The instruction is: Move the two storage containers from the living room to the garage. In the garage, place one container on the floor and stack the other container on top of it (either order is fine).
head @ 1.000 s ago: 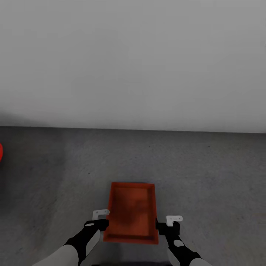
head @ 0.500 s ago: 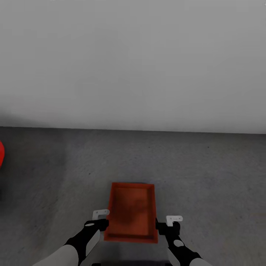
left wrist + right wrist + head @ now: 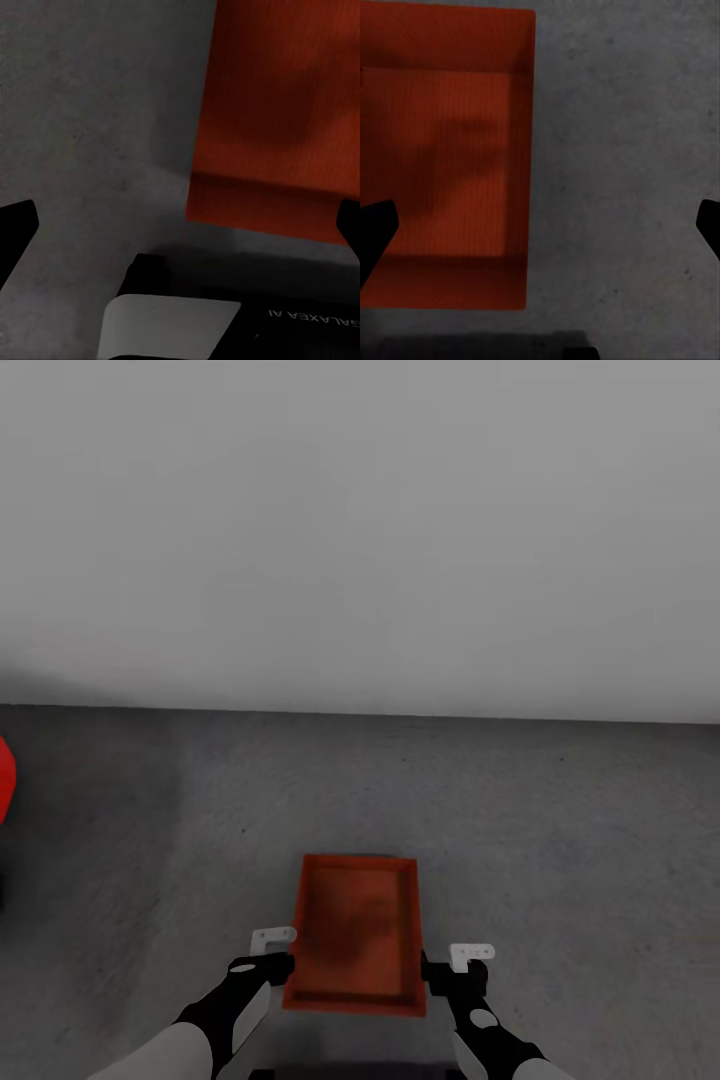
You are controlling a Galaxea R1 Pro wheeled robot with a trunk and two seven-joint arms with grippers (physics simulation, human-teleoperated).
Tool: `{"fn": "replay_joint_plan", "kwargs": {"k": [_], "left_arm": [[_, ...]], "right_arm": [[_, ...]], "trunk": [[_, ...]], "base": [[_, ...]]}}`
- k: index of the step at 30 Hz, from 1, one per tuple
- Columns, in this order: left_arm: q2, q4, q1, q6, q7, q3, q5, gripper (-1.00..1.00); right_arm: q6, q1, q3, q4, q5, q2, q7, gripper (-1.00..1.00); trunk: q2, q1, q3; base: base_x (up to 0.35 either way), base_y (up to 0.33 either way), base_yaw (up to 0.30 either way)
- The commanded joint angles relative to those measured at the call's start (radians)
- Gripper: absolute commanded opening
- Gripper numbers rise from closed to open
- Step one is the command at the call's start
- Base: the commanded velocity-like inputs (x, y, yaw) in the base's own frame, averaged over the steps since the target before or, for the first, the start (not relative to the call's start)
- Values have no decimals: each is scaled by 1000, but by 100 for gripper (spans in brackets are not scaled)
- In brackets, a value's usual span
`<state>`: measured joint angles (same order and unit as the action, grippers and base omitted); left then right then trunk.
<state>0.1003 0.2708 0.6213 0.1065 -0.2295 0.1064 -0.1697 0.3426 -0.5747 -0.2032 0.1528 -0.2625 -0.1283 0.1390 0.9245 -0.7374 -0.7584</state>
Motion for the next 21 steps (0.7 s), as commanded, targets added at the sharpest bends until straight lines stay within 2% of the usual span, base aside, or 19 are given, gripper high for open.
{"fn": "replay_joint_plan", "kwargs": {"k": [1, 14, 21], "left_arm": [[-1, 2, 0, 5, -7, 9, -10, 100], [-1, 2, 0, 5, -6, 9, -10, 100], [-1, 2, 0, 5, -6, 9, -12, 100]], "right_arm": [[3, -1, -7, -1, -11, -1, 4, 100], [4, -1, -8, -1, -10, -1, 5, 100], [4, -1, -9, -1, -9, -1, 5, 100]], "trunk": [[1, 0, -1], [1, 0, 0], [1, 0, 8]], "base": [[0, 0, 0], [0, 0, 0], [0, 0, 0]]}}
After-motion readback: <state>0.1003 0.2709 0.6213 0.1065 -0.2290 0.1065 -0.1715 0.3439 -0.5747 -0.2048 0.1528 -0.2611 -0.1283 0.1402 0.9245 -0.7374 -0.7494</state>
